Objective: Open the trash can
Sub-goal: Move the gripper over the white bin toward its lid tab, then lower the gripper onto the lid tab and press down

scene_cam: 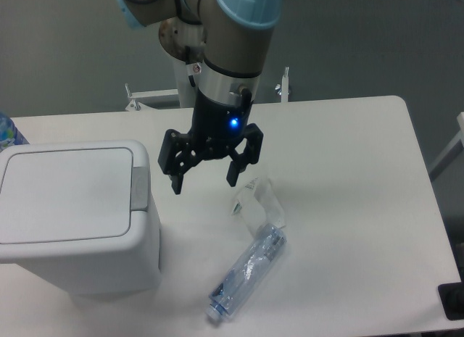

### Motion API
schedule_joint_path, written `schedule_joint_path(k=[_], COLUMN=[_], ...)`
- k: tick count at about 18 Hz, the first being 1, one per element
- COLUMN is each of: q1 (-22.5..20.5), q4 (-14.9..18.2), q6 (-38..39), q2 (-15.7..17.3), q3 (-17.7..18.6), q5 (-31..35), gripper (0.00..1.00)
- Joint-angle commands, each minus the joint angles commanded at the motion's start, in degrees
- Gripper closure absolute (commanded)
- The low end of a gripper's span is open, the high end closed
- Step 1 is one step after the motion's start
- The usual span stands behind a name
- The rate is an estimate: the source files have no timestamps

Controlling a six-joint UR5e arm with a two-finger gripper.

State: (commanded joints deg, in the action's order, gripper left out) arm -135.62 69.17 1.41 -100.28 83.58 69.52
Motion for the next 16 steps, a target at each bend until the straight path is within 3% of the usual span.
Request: schedule_joint_path(k=[16], q1=[2.6], q4=[0.0], q6=[0.0], q2=[0.0], q3=[0.4], q5=[0.2], gripper=[0.0])
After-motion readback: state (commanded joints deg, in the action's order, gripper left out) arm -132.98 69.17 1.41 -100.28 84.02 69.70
